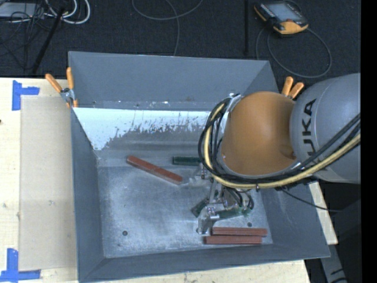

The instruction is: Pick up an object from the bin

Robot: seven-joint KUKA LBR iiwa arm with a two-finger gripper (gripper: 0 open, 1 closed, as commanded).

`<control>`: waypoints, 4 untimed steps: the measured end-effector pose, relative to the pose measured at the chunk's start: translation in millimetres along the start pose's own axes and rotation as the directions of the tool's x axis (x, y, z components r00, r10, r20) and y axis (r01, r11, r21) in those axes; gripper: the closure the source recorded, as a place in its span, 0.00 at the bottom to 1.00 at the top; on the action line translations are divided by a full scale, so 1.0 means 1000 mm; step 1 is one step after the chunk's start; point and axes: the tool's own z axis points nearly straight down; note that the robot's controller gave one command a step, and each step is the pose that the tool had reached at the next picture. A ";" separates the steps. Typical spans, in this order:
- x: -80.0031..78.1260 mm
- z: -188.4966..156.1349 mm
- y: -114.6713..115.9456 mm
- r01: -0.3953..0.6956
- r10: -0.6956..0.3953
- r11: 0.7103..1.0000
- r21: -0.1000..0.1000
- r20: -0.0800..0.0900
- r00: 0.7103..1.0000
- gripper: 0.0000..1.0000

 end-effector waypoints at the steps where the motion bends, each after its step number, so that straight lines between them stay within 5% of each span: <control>1: -0.005 0.035 -0.046 0.068 -0.068 0.998 0.000 0.004 0.998 0.00; 3: -0.020 0.048 -0.061 0.101 -0.101 0.995 0.002 0.000 0.995 0.00; 4: -0.036 0.100 -0.072 0.219 -0.219 0.976 0.002 0.008 0.976 0.00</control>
Offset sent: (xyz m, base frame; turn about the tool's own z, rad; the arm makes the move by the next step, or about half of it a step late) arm 0.0083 -0.0593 -0.0679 -0.0460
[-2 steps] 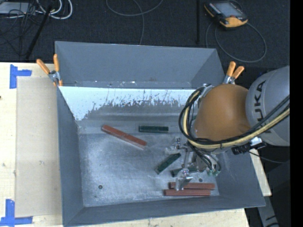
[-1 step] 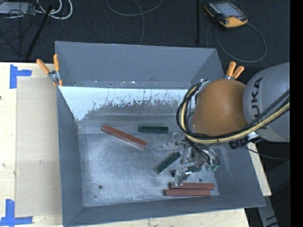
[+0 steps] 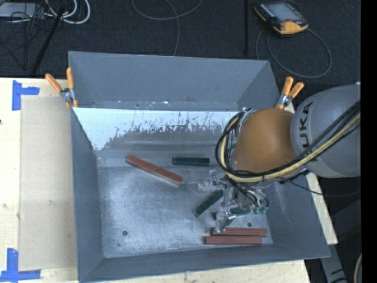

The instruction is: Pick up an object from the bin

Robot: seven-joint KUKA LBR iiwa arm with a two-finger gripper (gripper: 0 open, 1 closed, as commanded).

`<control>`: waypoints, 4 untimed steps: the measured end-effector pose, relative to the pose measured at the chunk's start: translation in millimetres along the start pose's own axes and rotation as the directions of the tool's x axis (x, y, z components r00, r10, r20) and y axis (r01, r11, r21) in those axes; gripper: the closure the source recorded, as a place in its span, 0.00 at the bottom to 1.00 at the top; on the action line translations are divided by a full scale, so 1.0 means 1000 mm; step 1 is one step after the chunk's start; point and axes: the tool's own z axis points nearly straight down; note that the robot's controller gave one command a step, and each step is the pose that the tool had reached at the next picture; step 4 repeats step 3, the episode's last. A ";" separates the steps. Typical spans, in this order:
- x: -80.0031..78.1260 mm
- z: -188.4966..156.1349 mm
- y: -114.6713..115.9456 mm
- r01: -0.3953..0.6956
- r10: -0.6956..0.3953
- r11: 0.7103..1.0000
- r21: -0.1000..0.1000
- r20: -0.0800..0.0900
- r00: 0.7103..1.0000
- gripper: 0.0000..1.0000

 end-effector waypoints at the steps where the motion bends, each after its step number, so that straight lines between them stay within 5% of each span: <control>1: -0.020 0.029 -0.034 -0.102 0.102 0.995 -0.001 0.004 0.995 1.00; 2: -0.019 0.029 -0.034 -0.103 0.103 0.995 -0.001 0.004 0.995 1.00; 3: -0.003 -0.094 -0.045 -0.055 0.055 0.998 -0.001 -0.005 0.998 1.00; 4: -0.003 -0.094 -0.045 -0.055 0.055 0.998 -0.001 -0.005 0.998 1.00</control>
Offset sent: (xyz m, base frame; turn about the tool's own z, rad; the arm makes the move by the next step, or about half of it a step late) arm 0.0000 0.0000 0.0000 0.0000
